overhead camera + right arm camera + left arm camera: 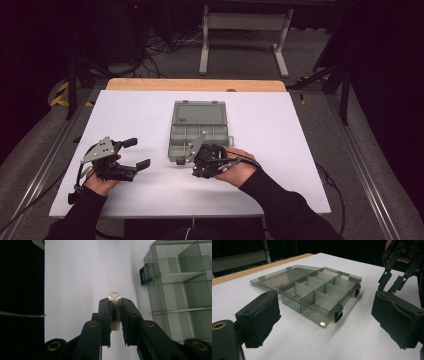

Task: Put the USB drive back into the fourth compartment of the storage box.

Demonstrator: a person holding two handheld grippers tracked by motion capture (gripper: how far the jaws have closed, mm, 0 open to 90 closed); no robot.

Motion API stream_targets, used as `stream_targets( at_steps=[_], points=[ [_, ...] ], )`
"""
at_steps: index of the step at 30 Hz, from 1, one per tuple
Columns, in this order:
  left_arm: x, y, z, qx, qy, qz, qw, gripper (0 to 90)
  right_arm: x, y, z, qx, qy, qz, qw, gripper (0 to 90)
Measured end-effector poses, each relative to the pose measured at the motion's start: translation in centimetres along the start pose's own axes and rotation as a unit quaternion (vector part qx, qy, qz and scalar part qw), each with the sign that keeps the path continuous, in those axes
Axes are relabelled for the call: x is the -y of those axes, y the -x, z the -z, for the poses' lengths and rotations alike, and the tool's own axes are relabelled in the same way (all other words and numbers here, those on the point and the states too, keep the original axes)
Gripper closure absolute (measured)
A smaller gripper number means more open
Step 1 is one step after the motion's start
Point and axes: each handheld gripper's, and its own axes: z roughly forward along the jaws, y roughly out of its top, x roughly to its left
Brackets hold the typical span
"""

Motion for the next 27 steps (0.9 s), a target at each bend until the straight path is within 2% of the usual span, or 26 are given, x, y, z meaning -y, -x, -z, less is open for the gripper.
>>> stream_targets(
  at_steps=[11, 16, 27],
  points=[
    [0.0, 0.0, 0.0, 0.000, 0.000, 0.000, 1.0000, 8.8, 0.1, 1.3, 1.8, 0.021, 0.019, -0.010, 0.9996, 79.1],
    [0.0, 0.0, 0.0, 0.000, 0.000, 0.000, 1.0000, 8.8, 0.3, 2.0, 2.4, 0.024, 0.028, -0.013, 0.9992, 79.1],
    [0.0, 0.0, 0.0, 0.000, 0.002, 0.003, 1.0000, 8.8, 1.2, 4.0, 3.1, 0.042, 0.040, -0.040, 0.9975, 79.1]
  ],
)
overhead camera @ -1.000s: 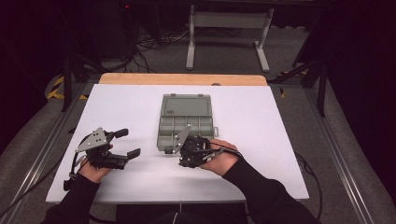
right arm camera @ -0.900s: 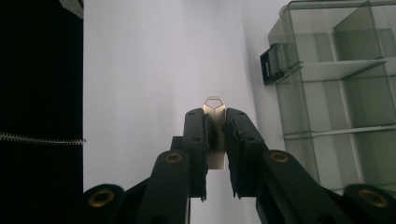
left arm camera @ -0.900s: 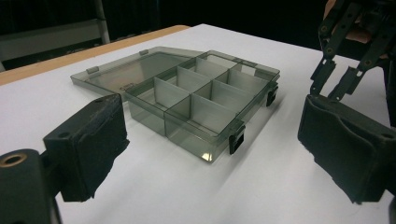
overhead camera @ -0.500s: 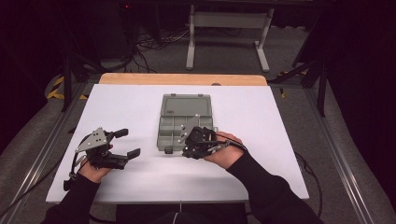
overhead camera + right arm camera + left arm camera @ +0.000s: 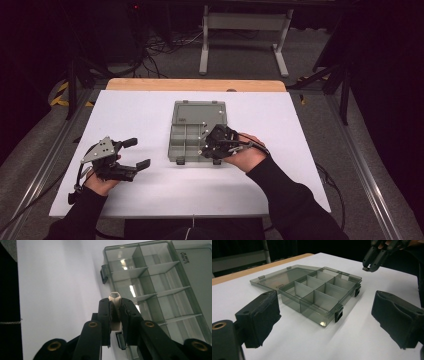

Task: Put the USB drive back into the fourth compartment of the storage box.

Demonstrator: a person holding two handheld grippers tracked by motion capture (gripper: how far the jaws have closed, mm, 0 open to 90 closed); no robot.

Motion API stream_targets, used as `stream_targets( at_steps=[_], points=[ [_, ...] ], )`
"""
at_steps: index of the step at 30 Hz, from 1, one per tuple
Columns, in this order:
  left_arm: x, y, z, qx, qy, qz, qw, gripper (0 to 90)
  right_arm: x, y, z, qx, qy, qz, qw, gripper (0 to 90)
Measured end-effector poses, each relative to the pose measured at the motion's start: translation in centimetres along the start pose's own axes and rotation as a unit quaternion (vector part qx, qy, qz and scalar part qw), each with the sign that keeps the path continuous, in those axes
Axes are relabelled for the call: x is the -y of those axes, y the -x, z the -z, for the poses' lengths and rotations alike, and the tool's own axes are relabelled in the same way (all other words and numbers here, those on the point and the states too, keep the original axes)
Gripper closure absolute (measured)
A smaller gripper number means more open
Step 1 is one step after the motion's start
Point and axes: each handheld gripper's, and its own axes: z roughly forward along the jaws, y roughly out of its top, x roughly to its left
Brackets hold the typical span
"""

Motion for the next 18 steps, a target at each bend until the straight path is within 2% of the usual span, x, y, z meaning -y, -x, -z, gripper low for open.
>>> stream_targets(
  at_steps=[18],
  points=[
    [0.0, -0.1, 0.1, -0.001, 0.000, -0.001, 1.0000, 8.8, 0.3, 4.0, 0.2, 0.032, -0.013, -0.042, 0.9985, 79.1]
  ],
)
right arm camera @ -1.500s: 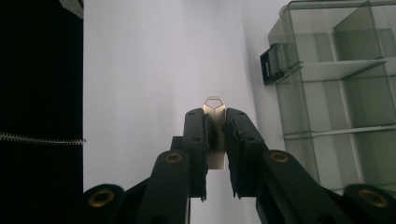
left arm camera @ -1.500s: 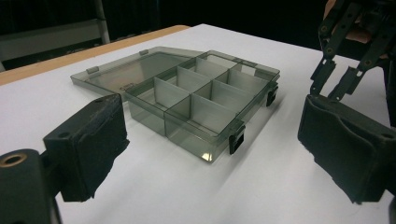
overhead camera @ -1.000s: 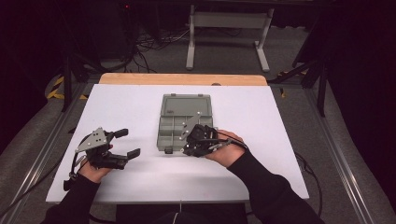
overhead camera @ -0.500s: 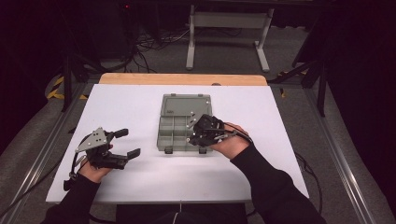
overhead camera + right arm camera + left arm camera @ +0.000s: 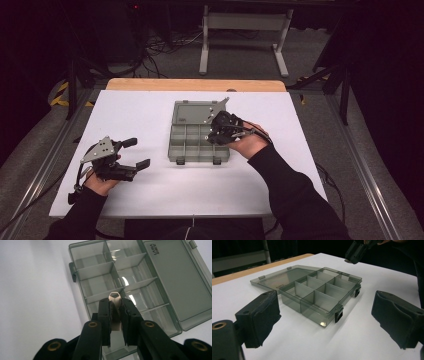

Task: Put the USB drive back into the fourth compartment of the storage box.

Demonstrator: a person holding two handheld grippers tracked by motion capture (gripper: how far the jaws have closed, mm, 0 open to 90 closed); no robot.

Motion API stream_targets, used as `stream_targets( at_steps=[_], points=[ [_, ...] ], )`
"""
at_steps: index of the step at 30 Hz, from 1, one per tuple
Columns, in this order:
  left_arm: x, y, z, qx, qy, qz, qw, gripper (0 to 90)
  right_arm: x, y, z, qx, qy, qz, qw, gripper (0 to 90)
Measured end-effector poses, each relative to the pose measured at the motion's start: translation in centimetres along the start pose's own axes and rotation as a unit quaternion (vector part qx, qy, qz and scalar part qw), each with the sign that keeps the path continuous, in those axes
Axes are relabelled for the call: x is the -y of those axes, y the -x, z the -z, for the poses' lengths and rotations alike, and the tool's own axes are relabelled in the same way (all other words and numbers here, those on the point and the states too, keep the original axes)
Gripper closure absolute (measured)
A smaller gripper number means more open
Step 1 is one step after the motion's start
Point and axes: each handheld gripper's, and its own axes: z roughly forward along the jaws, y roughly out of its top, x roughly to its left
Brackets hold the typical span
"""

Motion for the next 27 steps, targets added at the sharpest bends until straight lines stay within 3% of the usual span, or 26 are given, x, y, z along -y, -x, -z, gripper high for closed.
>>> stream_targets(
  at_steps=[27],
  points=[
    [0.0, -0.1, -0.1, -0.001, -0.001, -0.001, 1.0000, 8.8, 1.4, 4.0, -2.2, 0.022, -0.023, -0.060, 0.9977, 79.0]
  ],
)
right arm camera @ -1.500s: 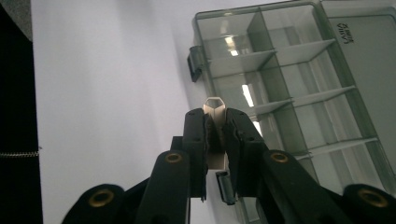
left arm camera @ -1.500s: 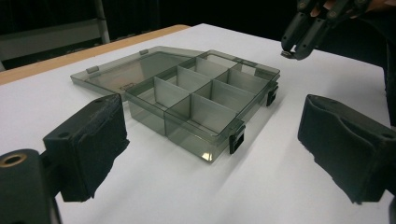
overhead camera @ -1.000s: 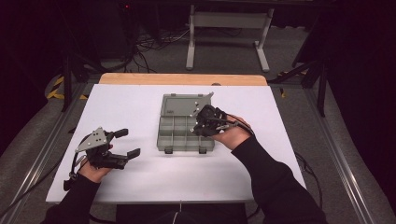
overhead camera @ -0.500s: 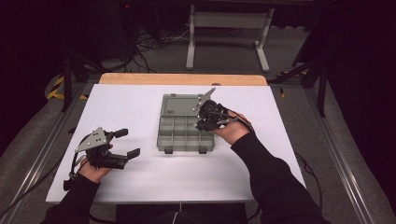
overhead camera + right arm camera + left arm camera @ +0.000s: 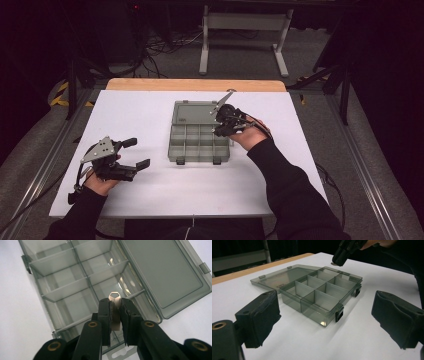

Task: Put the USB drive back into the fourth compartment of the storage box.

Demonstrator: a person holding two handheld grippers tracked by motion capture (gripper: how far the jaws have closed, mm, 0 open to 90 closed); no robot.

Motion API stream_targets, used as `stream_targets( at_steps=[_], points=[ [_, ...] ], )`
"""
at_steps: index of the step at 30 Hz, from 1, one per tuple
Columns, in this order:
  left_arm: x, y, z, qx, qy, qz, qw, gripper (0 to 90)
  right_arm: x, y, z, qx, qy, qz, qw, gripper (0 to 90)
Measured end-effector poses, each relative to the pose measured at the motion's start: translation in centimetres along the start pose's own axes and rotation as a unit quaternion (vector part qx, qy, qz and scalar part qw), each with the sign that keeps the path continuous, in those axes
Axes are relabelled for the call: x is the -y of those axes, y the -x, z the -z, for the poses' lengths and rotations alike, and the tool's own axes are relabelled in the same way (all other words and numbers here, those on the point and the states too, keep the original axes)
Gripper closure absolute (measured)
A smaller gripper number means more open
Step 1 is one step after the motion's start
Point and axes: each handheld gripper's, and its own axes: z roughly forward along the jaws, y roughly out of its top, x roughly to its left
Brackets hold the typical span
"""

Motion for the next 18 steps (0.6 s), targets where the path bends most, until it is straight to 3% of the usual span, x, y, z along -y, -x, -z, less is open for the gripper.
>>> stream_targets(
  at_steps=[18],
  points=[
    [0.0, 0.0, 0.0, 0.001, 0.000, -0.001, 1.0000, 8.7, 0.6, 1.9, -1.9, 0.009, -0.018, -0.026, 0.9995, 79.0]
  ],
)
